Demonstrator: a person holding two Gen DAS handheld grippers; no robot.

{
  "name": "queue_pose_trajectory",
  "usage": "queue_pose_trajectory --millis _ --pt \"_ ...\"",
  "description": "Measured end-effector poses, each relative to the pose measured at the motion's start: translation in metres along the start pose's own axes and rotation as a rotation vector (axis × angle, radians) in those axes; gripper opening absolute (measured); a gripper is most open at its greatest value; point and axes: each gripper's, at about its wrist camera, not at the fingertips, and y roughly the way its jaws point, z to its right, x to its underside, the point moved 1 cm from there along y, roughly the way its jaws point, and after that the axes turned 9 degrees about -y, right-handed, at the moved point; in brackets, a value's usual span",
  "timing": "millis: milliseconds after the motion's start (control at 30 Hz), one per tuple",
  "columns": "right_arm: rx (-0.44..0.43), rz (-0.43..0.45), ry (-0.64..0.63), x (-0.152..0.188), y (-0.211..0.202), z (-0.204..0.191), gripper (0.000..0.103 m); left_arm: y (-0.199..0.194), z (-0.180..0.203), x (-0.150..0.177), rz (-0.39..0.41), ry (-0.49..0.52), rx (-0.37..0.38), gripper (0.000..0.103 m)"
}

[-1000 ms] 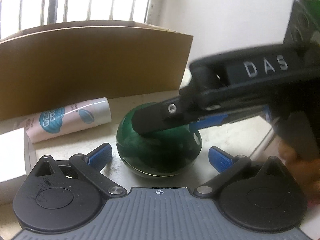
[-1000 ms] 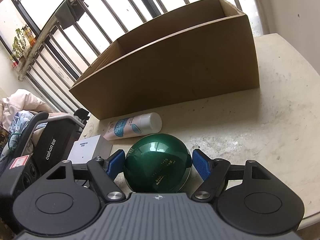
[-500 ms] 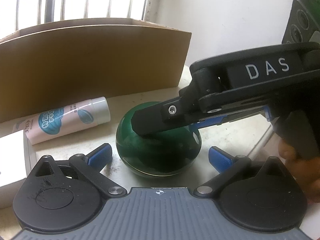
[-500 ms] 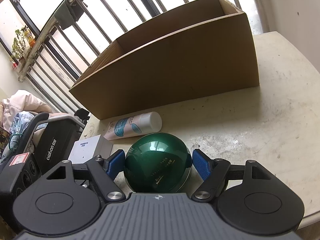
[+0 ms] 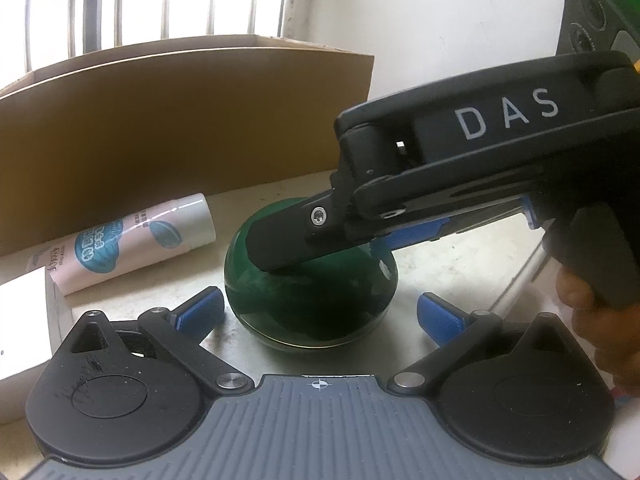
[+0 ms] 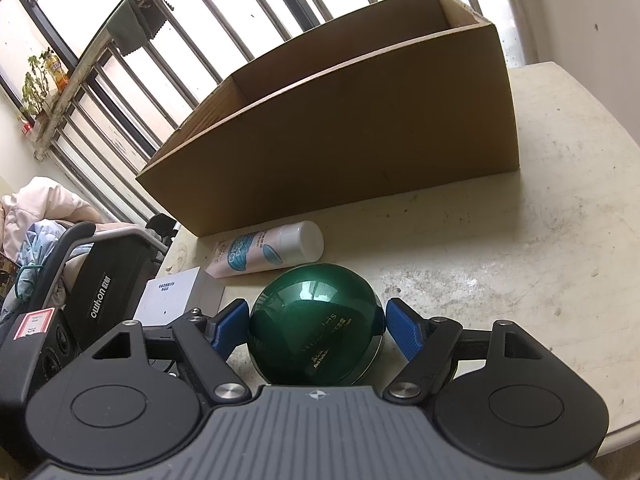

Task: Organize objects

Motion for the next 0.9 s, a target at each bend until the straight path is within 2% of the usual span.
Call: queue_pose_trajectory --millis 267,500,900 --pt "-0.002 -0.003 -0.002 0.001 0.001 0.0 0.079 0.003 -0.002 -0.006 0.005 0.0 0.004 0.103" --pt "-0.006 -0.008 0.0 0.002 0.002 0.0 0.08 0.009 0.001 -0.005 -0.017 0.06 -0.016 0.103" --pt "-0.008 -0.011 0.003 0.002 0.003 0.001 0.081 0.006 -0.011 -0.006 -0.008 0.026 0.015 0.103"
